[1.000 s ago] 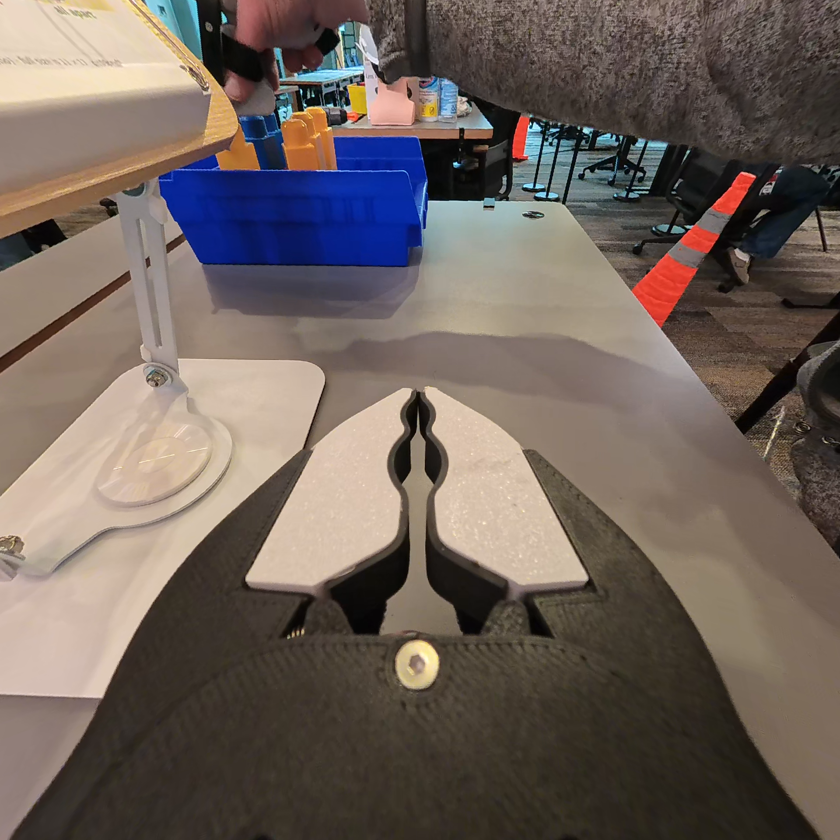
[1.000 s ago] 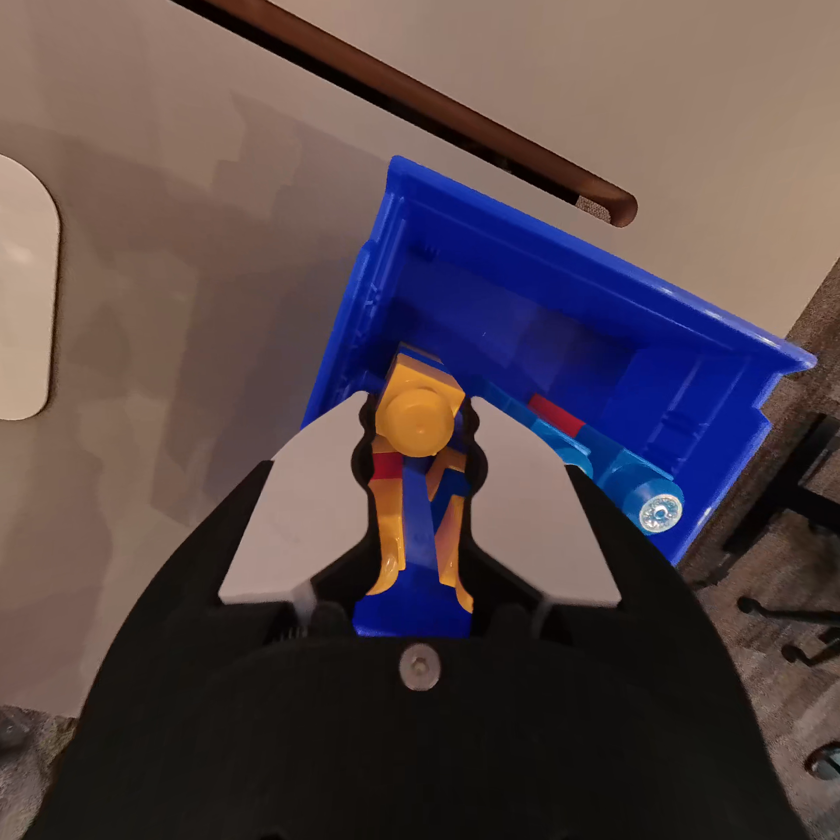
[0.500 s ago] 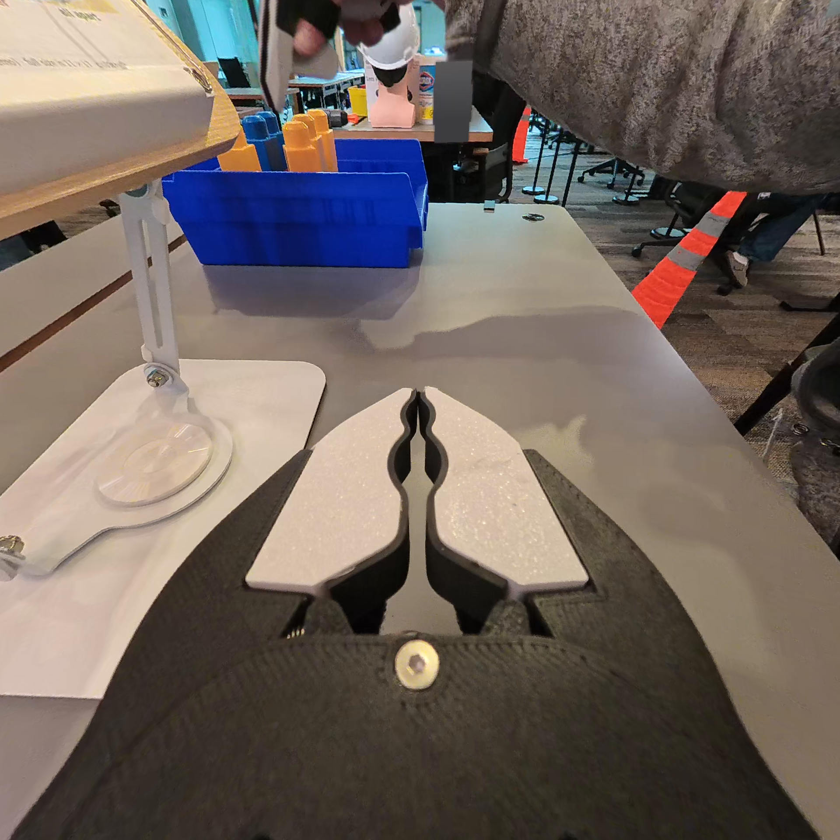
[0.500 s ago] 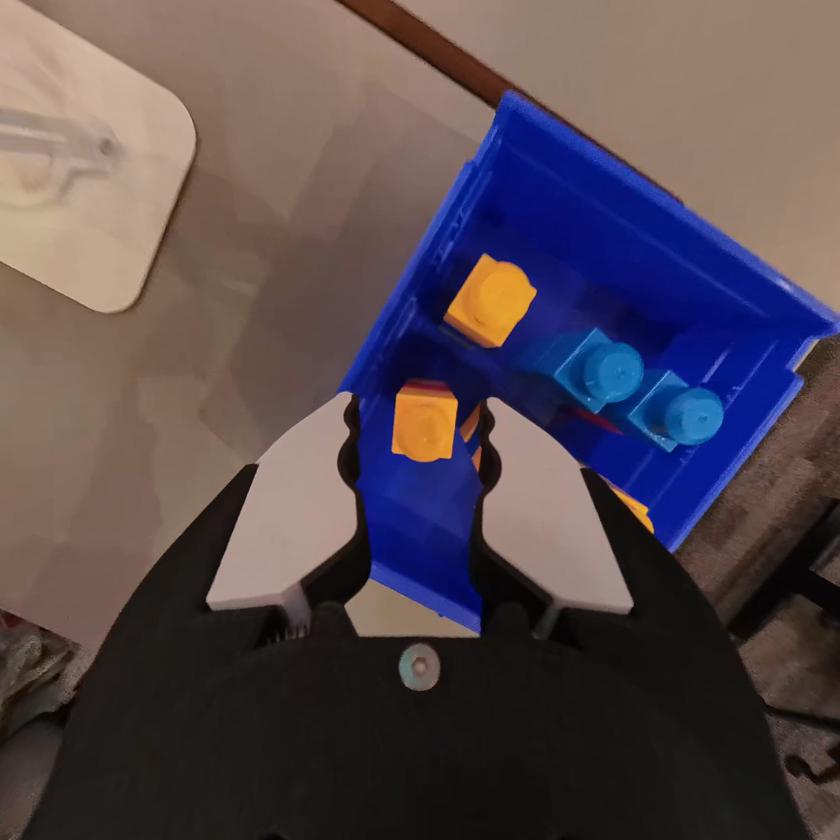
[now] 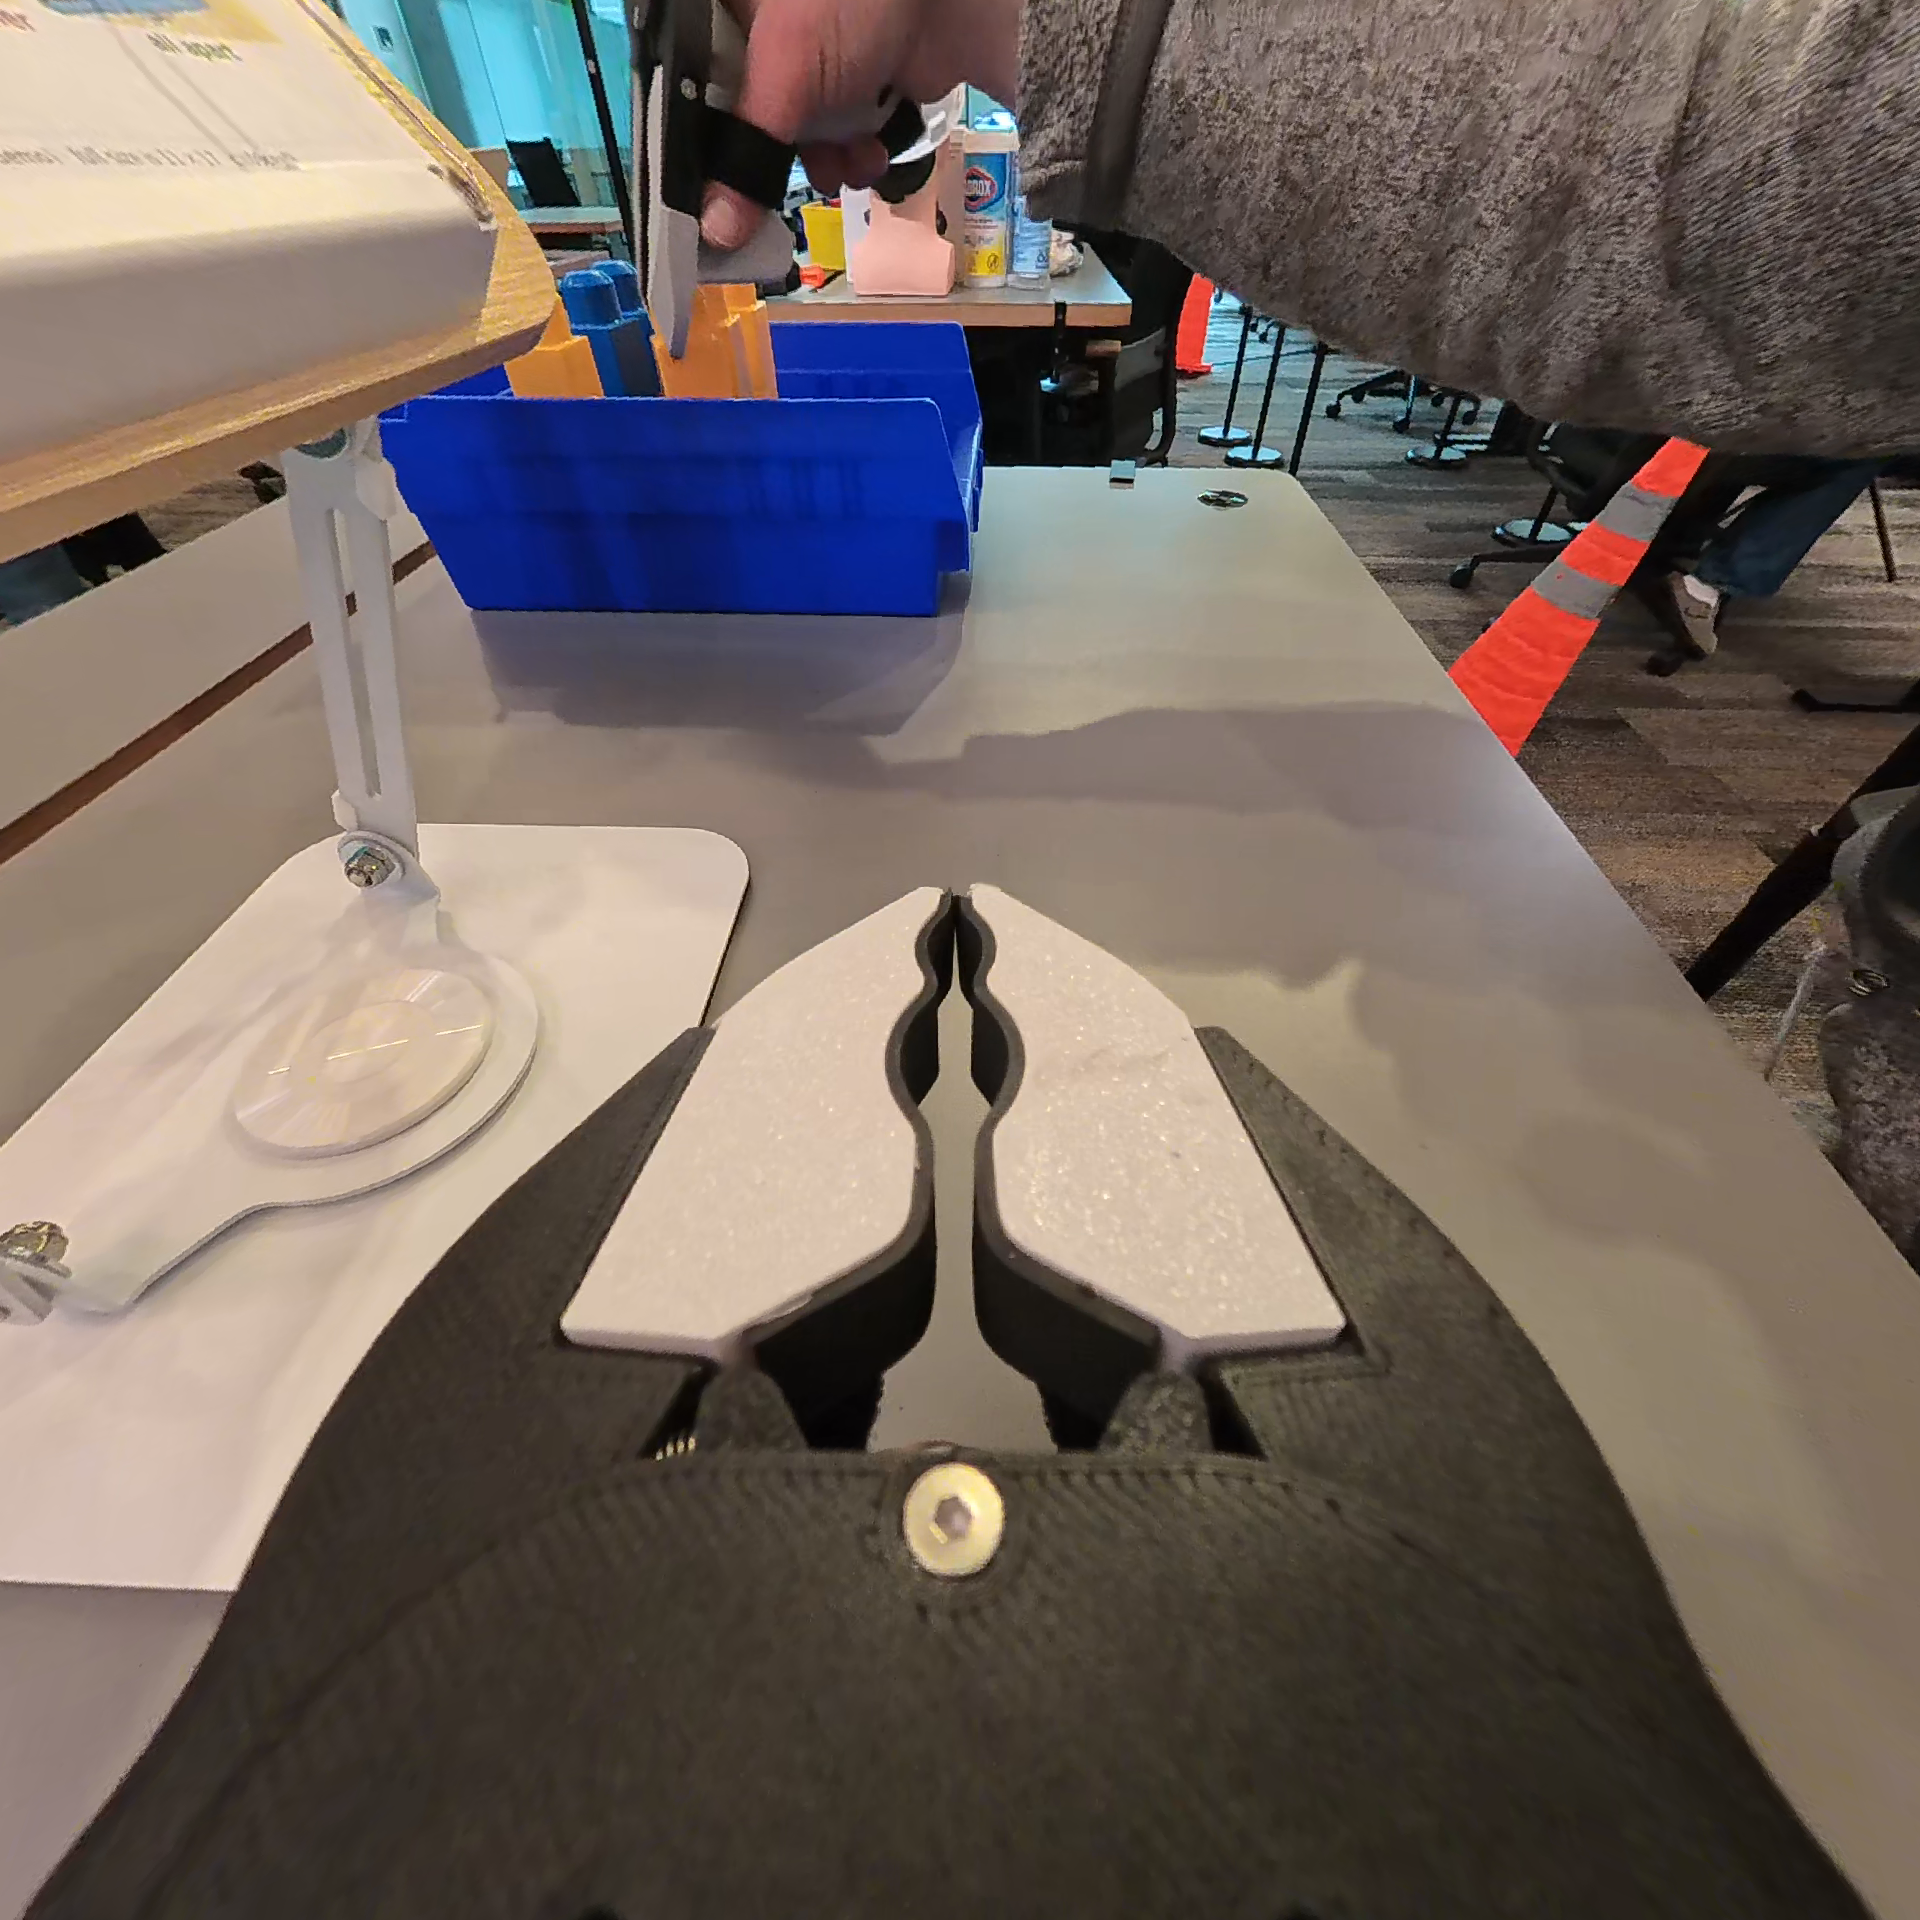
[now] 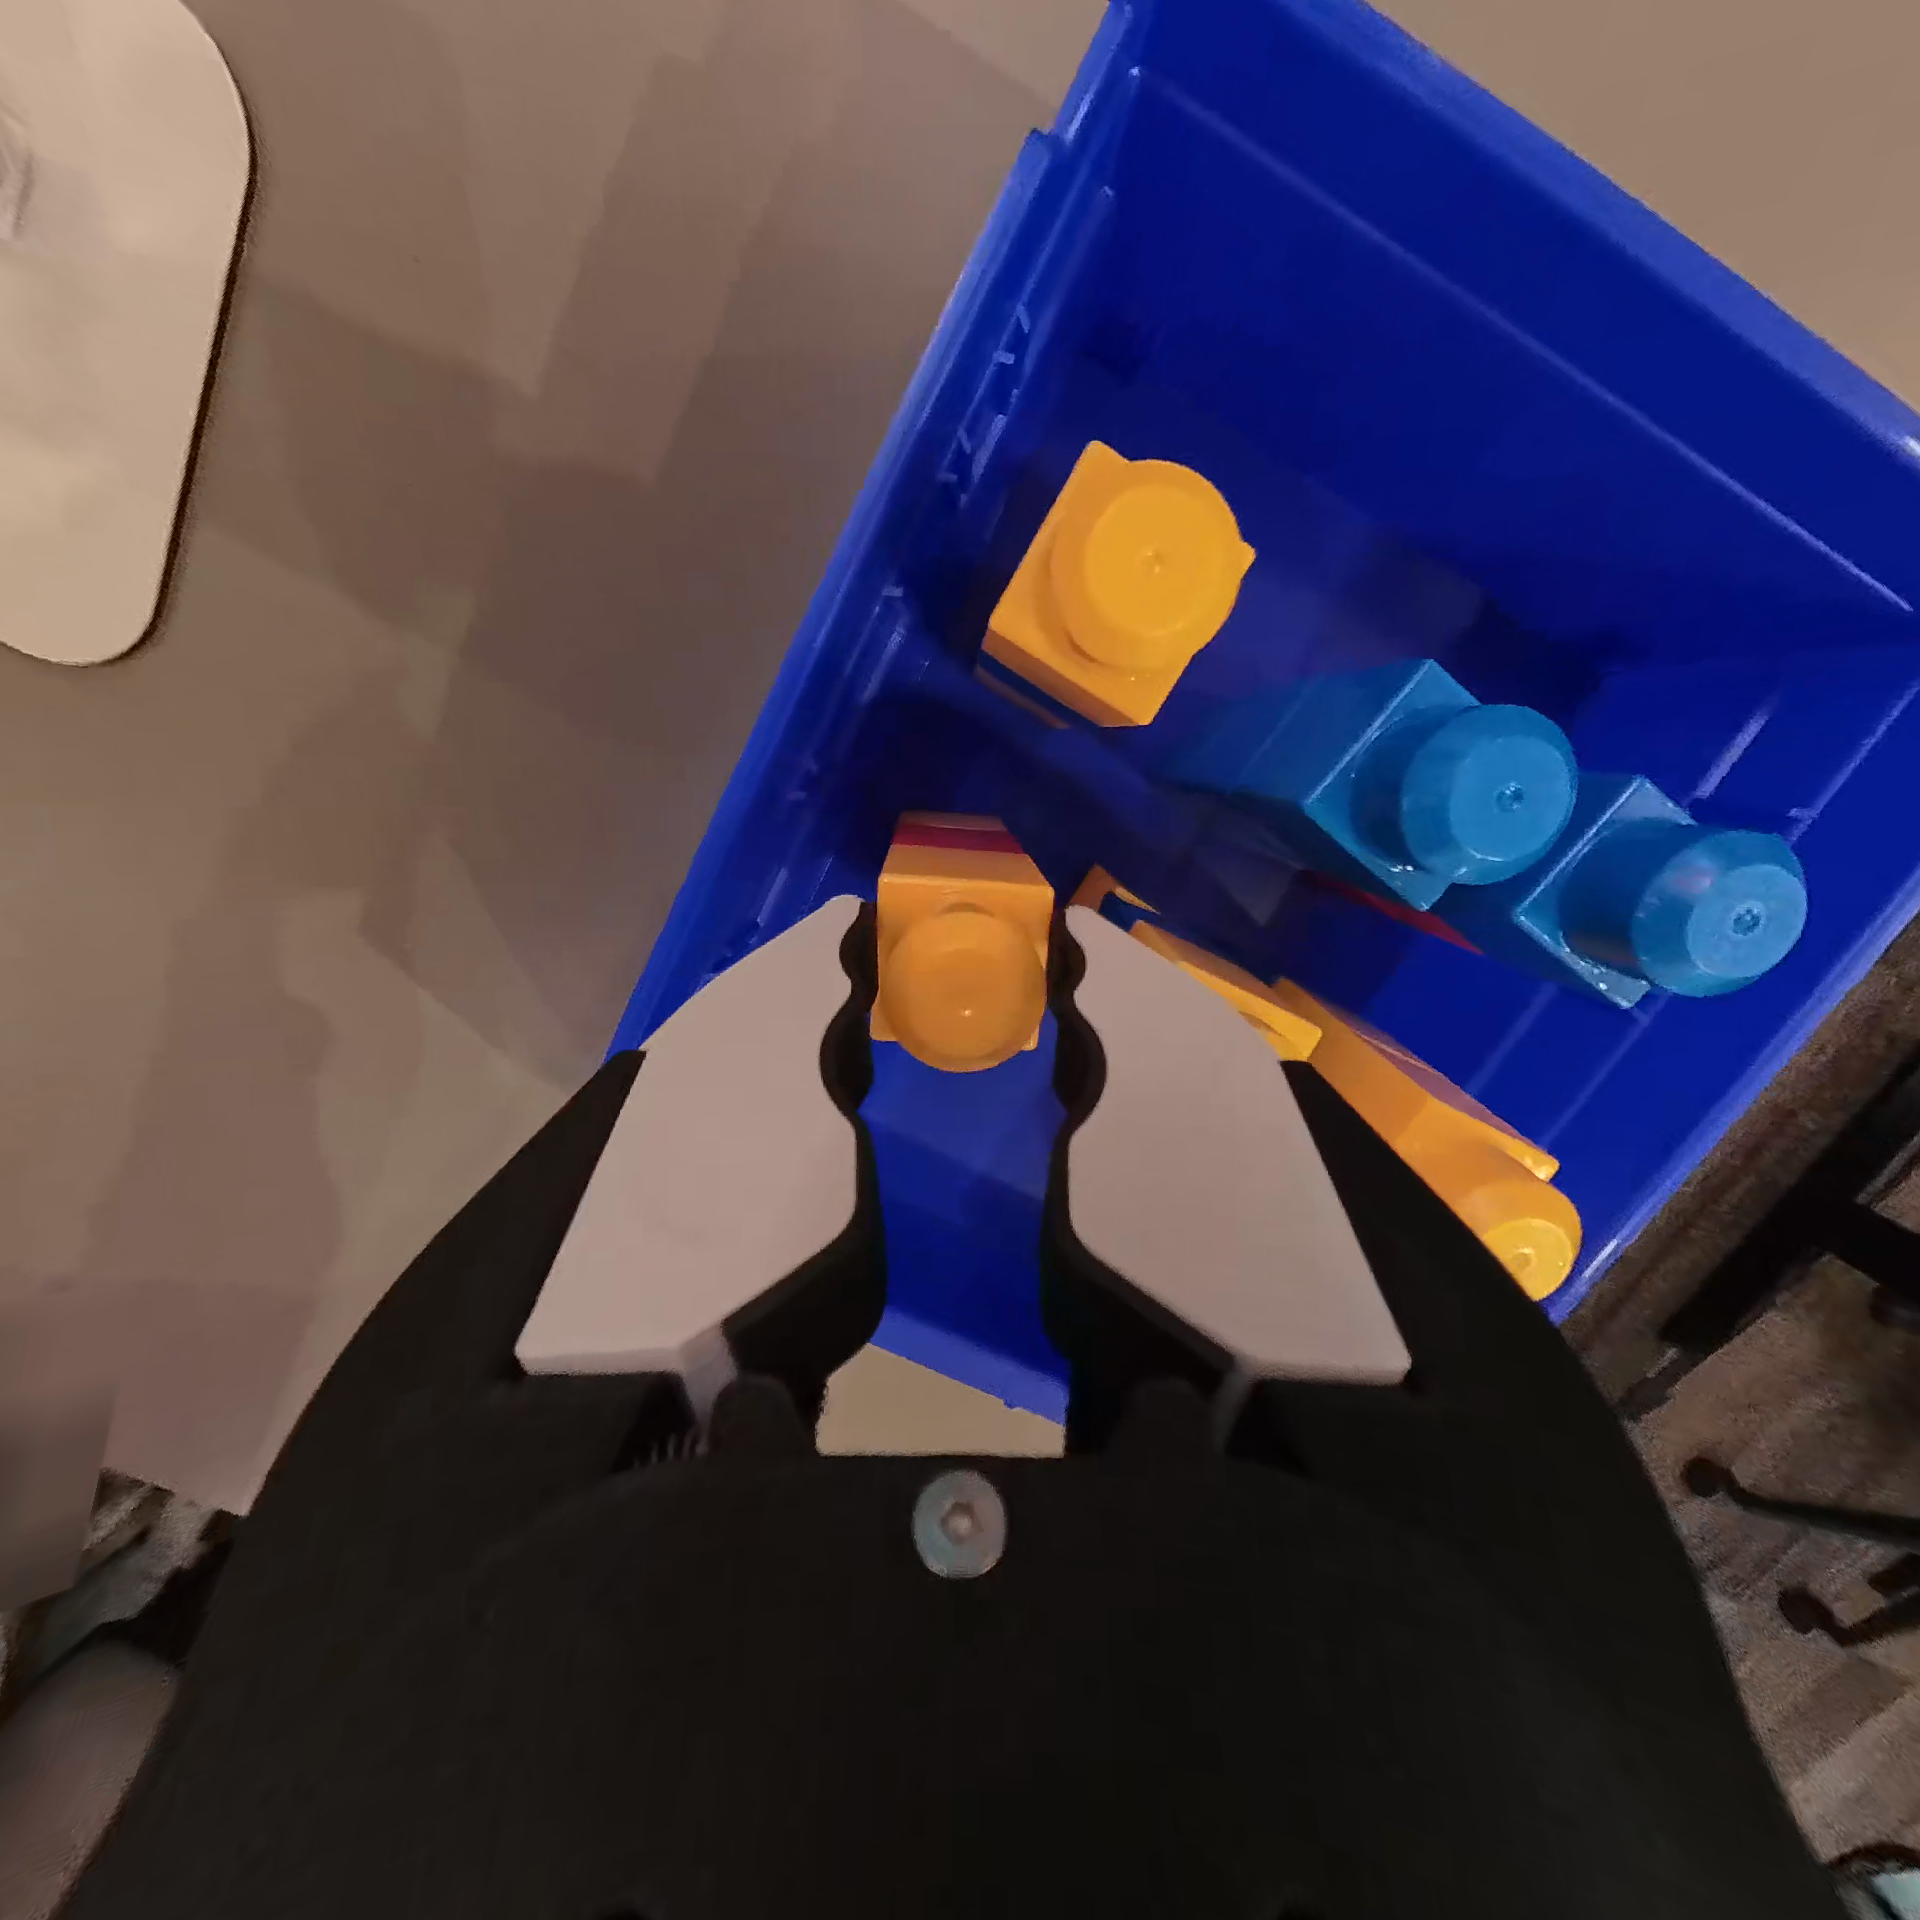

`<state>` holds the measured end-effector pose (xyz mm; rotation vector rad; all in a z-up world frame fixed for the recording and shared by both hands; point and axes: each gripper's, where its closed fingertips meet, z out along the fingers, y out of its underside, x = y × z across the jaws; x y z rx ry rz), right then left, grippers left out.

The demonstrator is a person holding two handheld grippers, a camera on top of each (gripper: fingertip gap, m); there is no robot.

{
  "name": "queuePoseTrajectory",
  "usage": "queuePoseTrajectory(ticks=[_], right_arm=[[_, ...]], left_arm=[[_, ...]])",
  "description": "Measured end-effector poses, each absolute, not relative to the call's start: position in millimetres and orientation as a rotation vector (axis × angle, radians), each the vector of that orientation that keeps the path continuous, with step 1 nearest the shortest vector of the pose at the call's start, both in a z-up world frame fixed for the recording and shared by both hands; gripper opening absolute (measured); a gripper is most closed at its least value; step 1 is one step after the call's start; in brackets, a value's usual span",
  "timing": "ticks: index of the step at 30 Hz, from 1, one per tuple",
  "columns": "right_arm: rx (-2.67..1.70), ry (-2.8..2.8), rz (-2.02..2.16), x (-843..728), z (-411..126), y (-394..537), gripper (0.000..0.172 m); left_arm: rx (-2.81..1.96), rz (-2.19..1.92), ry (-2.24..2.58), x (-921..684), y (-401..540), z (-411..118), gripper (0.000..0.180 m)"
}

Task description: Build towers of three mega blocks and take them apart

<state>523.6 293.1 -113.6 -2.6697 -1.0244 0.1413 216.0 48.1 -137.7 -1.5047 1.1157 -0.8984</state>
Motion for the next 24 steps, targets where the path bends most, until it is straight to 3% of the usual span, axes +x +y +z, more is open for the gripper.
queuePoseTrajectory(ticks=[24], right_arm=[[-2.818, -0.539, 0.034, 520.4, -113.0, 297.7, 0.031]], left_arm=[[-1.487, -0.931, 1.098, 211.2, 44.4, -131.8, 0.0]])
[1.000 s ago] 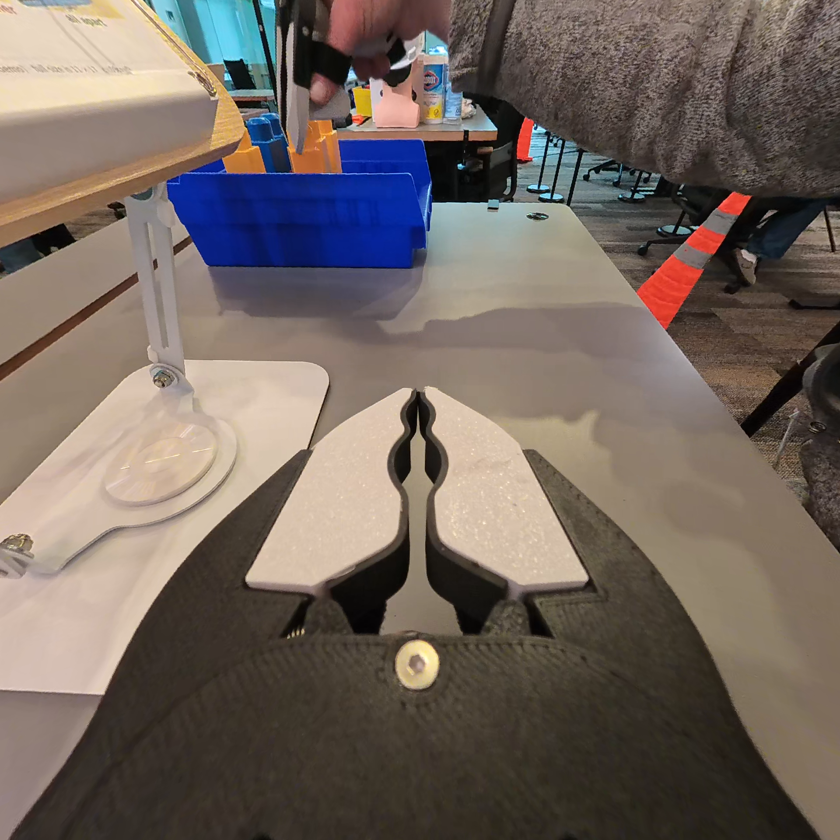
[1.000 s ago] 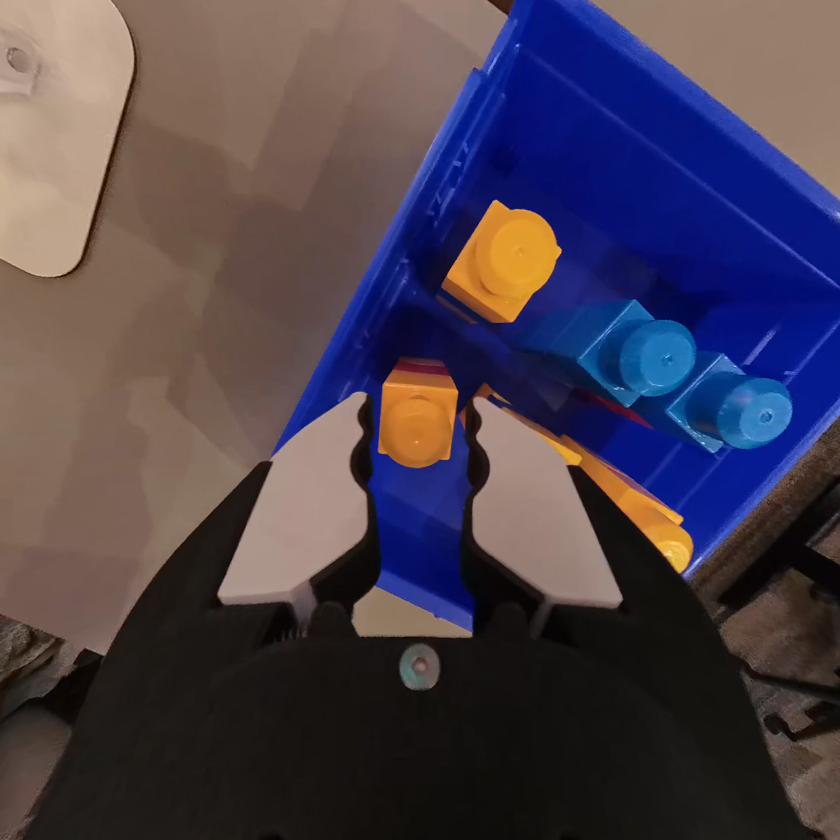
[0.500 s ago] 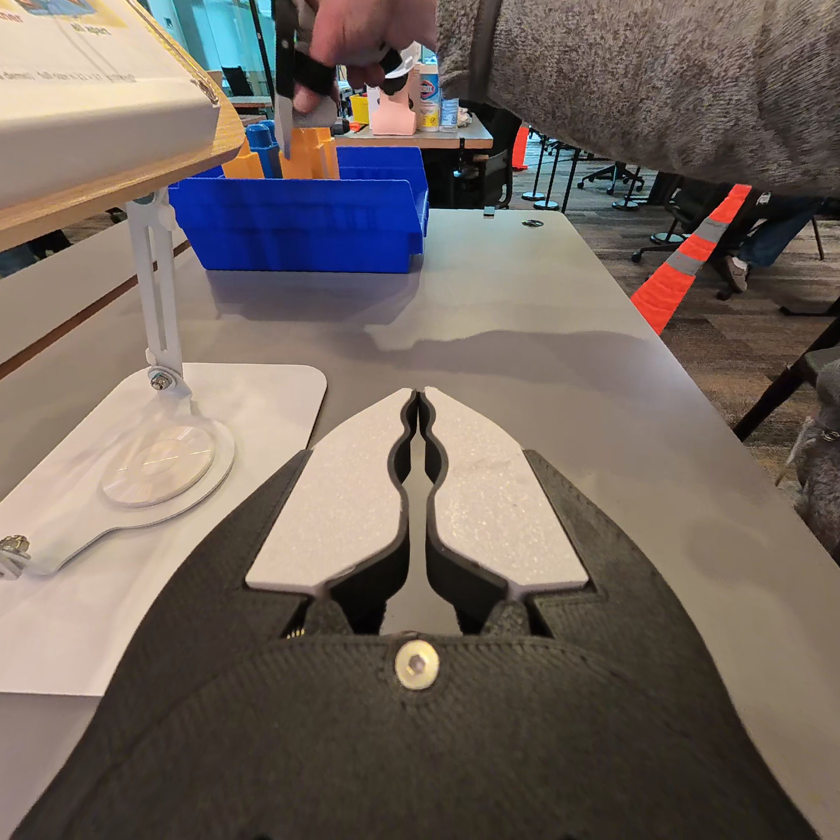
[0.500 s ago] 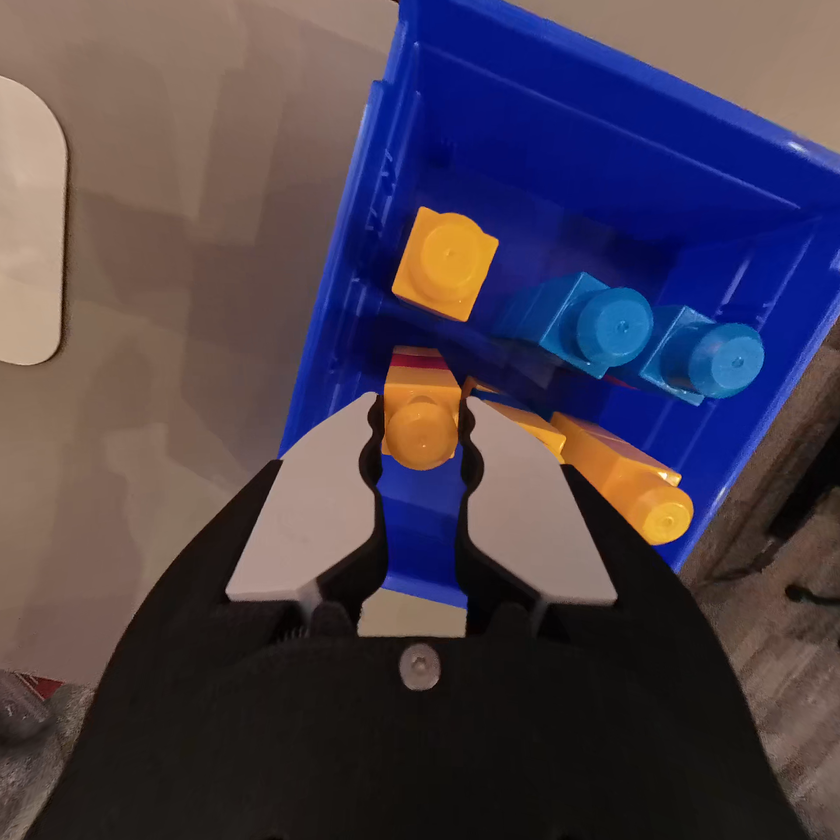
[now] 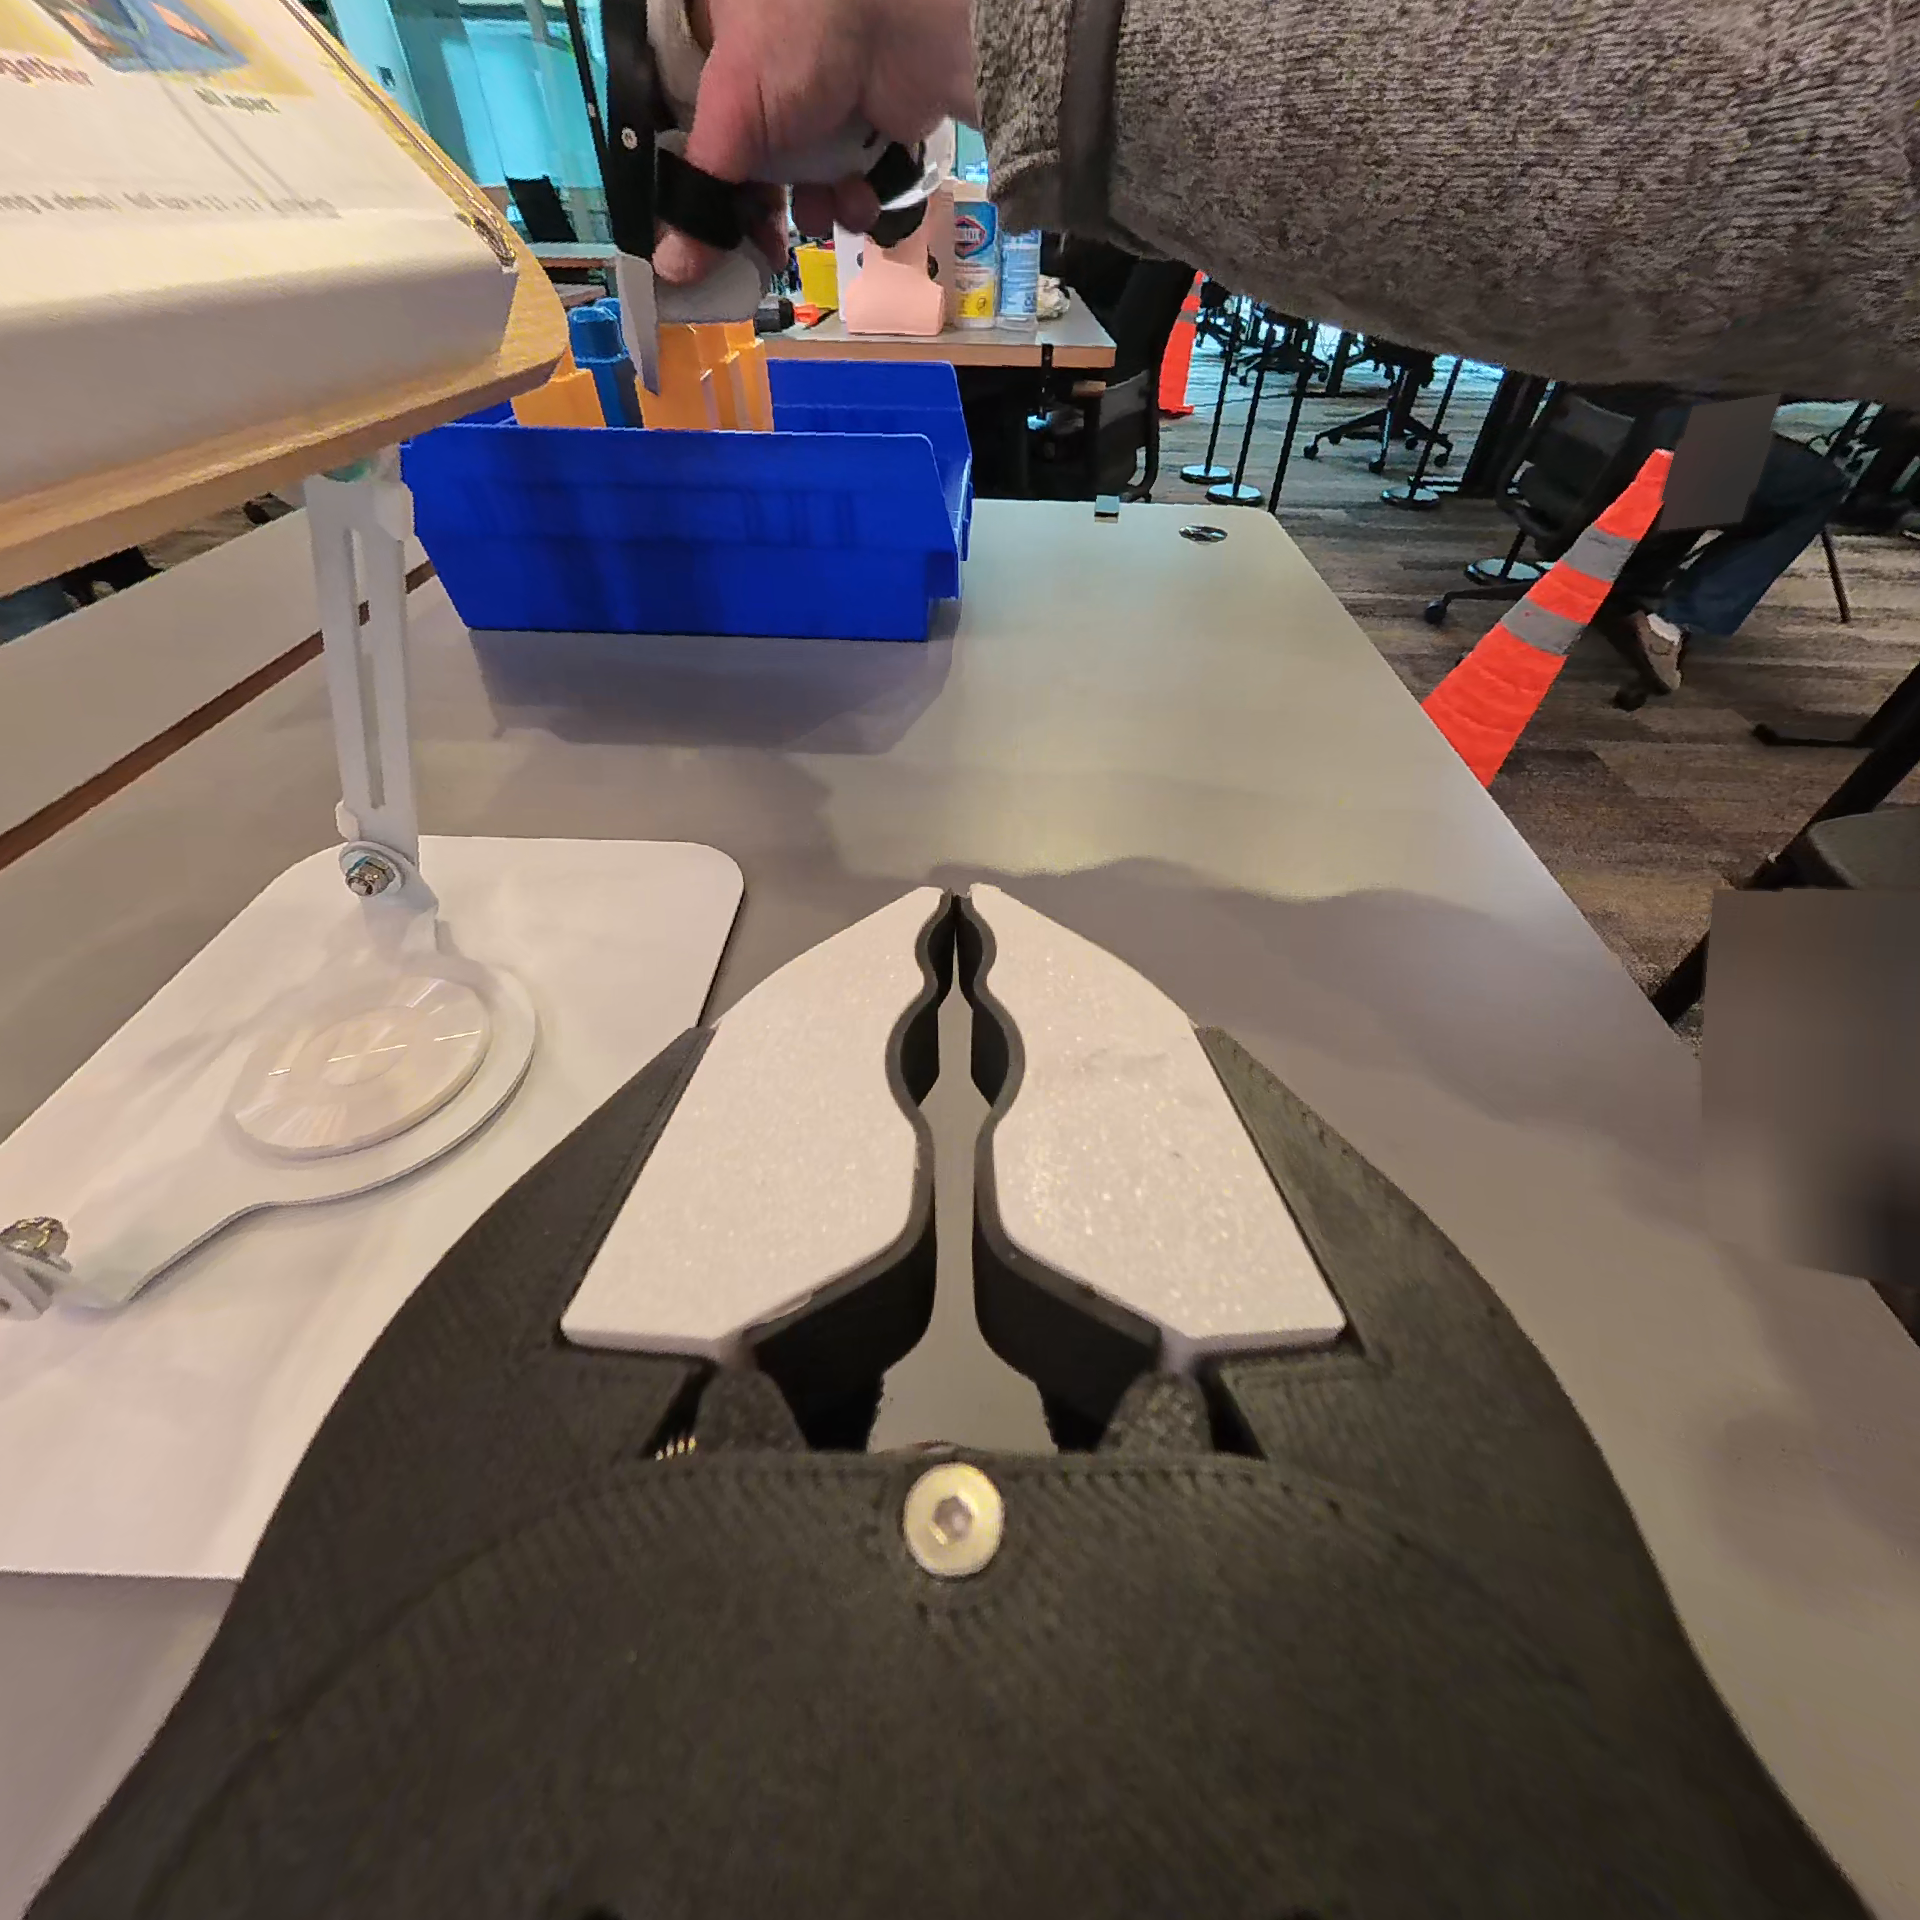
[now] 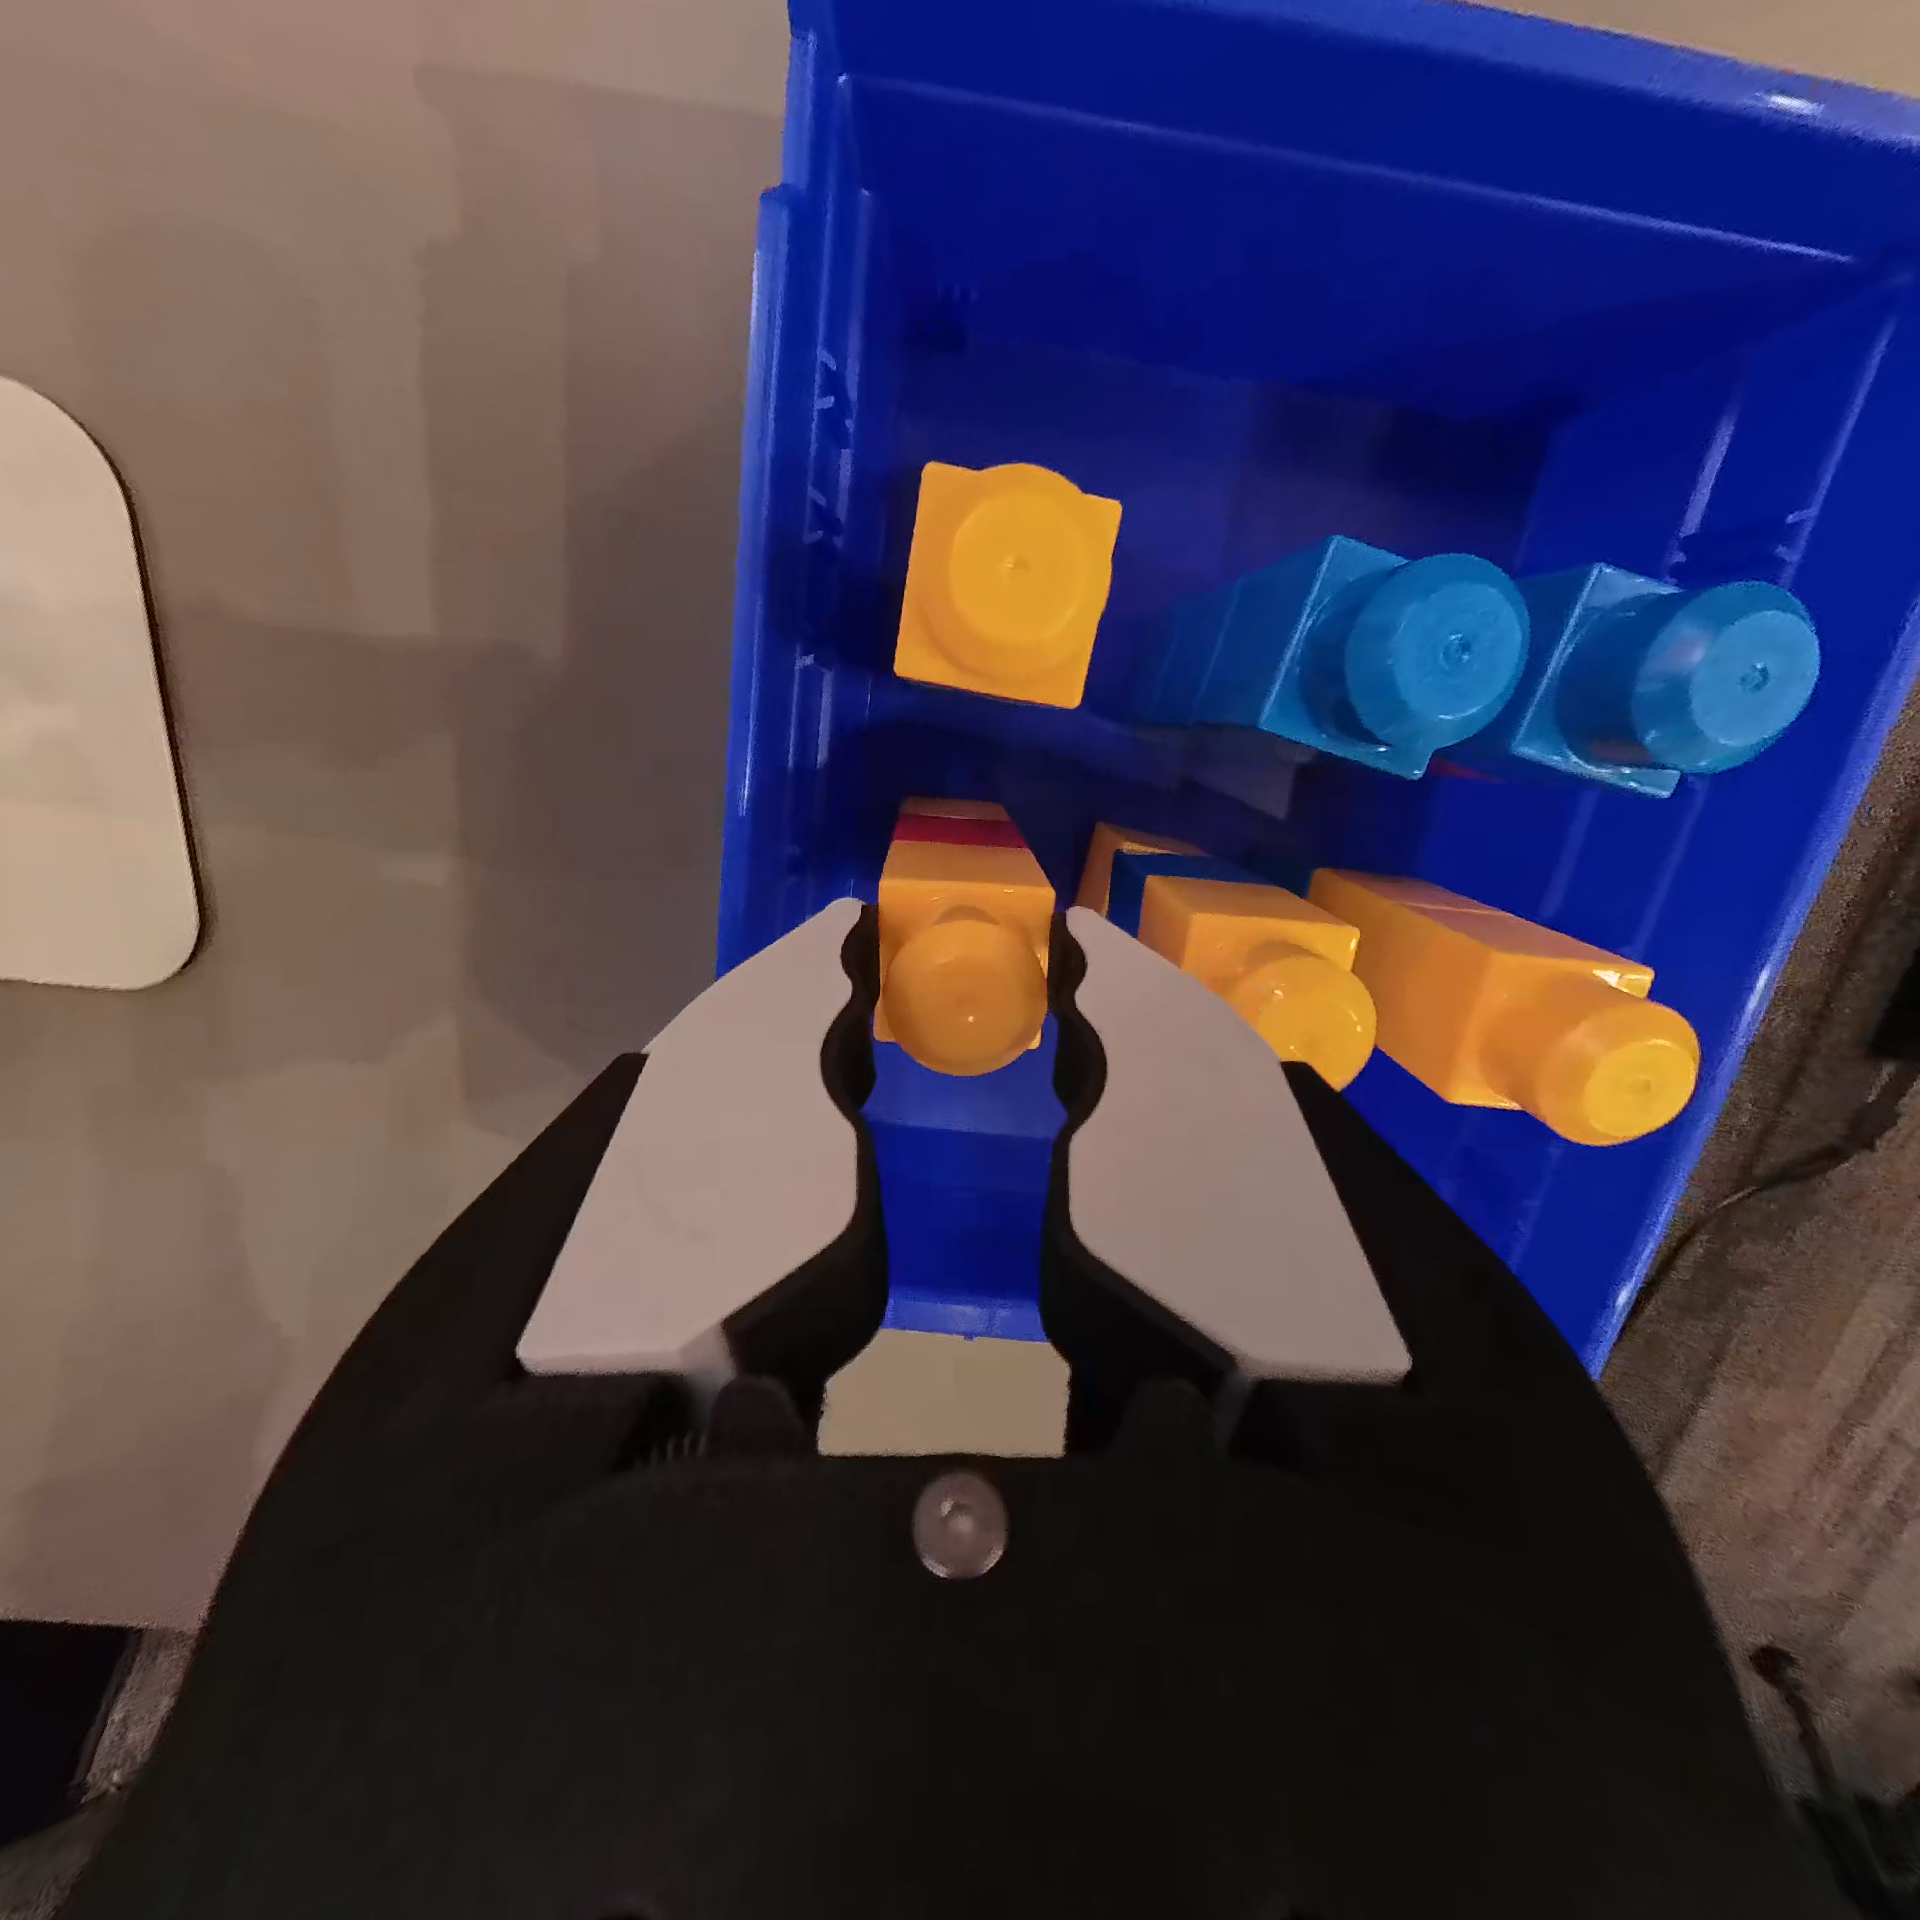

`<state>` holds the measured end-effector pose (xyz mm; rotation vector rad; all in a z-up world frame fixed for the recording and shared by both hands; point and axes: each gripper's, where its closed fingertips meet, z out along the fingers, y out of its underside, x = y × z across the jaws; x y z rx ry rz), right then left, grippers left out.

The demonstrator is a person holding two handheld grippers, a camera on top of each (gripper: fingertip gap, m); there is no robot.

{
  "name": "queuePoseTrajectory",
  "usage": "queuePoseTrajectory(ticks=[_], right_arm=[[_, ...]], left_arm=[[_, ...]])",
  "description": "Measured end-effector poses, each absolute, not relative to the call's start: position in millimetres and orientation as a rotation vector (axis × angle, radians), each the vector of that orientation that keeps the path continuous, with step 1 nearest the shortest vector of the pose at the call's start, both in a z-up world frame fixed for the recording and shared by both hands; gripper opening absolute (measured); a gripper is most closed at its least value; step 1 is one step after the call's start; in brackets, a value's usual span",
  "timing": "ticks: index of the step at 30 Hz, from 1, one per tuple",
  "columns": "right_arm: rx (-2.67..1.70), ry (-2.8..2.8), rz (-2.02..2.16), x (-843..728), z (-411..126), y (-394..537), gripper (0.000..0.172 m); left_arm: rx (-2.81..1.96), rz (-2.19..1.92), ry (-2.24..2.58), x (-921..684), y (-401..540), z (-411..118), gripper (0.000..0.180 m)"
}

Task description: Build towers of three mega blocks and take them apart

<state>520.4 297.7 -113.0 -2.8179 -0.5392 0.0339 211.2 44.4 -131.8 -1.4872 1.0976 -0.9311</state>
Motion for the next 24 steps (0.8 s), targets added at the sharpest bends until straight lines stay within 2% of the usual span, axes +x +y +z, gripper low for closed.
queuePoseTrajectory(ticks=[10, 11, 13, 24], right_arm=[[-2.797, -0.455, -0.044, 522.6, -113.9, 301.5, 0.032], [-2.8, -0.464, -0.062, 523.9, -114.6, 301.7, 0.035], [-2.806, -0.463, -0.049, 523.8, -117.0, 301.9, 0.054], [-2.712, -0.538, 0.054, 518.1, -83.2, 295.9, 0.061]], left_arm=[[-1.491, -0.934, 1.106, 212.3, 43.7, -133.4, 0.0], [-1.492, -0.934, 1.106, 212.3, 43.7, -133.7, 0.0], [-1.493, -0.935, 1.108, 212.6, 43.5, -134.0, 0.0], [-1.503, -0.941, 1.117, 213.9, 44.3, -137.8, 0.0]])
